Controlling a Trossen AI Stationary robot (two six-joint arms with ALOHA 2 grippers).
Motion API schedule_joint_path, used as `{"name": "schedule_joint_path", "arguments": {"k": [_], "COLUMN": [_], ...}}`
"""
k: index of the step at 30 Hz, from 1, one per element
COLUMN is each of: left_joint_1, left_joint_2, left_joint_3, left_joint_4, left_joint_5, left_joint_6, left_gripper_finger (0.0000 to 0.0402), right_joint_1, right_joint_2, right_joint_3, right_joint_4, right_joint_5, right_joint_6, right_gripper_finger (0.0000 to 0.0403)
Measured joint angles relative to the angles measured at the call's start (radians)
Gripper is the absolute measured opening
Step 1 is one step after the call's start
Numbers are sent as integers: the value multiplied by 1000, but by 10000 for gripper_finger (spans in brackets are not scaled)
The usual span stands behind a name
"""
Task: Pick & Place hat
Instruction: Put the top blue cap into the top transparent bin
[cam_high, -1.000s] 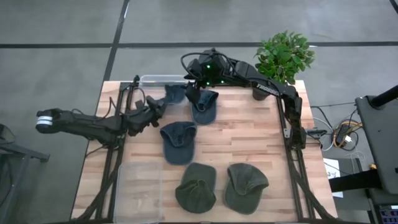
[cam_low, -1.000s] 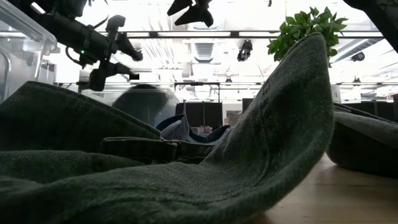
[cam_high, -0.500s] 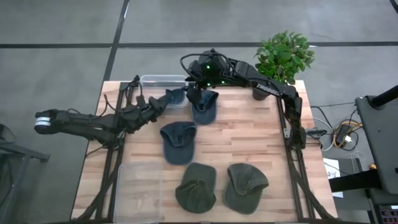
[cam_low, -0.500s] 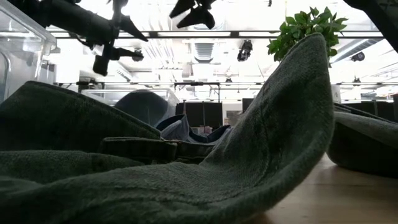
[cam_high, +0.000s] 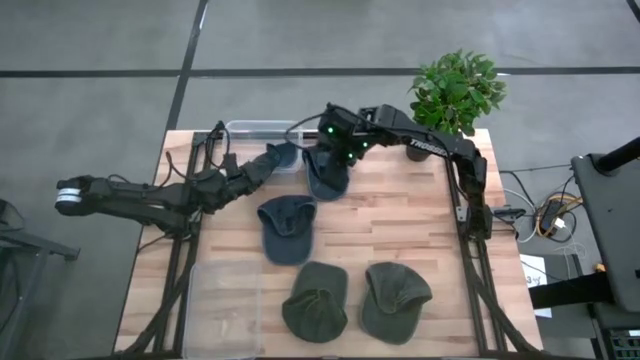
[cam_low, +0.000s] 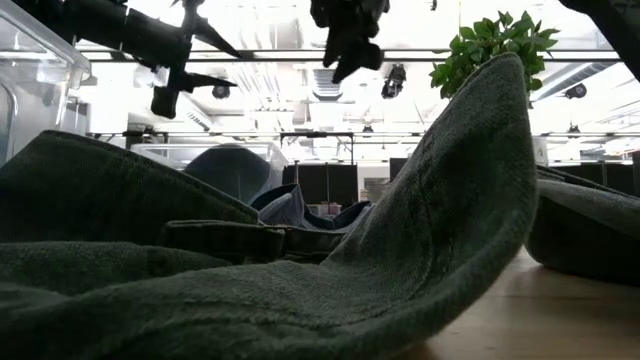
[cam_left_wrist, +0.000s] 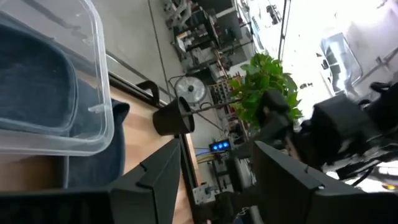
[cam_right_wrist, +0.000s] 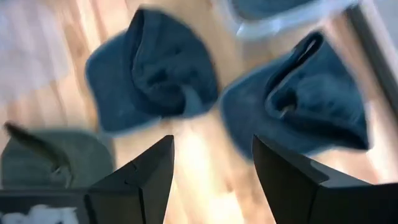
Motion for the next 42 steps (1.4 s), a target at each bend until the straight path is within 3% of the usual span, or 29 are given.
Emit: {"name": "schedule_joint_path", "arguments": {"k": [5, 13, 19, 25, 33, 37, 42], "left_joint_1": [0, 1, 1, 1, 1, 1, 1], "left_joint_2": [-15, -50, -69, -75, -75, -75, -75], "left_joint_3": [1, 2, 2, 2, 2, 2, 2], "left_joint_4": [7, 27, 27, 27, 27, 27, 27], "left_joint_5": [0, 0, 0, 0, 0, 0, 0], "left_joint_6": [48, 110, 137, 143, 150, 150, 150], "left_gripper_finger": [190, 190, 190, 190, 190, 190, 190], "right_joint_1": [32, 47, 51, 50, 12, -6, -40], "right_joint_2": [-81, -310, -423, -432, -428, -428, -427], "right_joint_3": [-161, -642, -927, -1140, -1392, -1450, -1462], "right_joint_4": [60, 519, 685, 762, 1242, 1329, 1333], "right_joint_5": [-13, -119, -118, -49, 54, 180, 226], "right_joint_6": [44, 228, 342, 500, 826, 918, 904], "right_gripper_finger": [196, 173, 165, 166, 153, 144, 136]}}
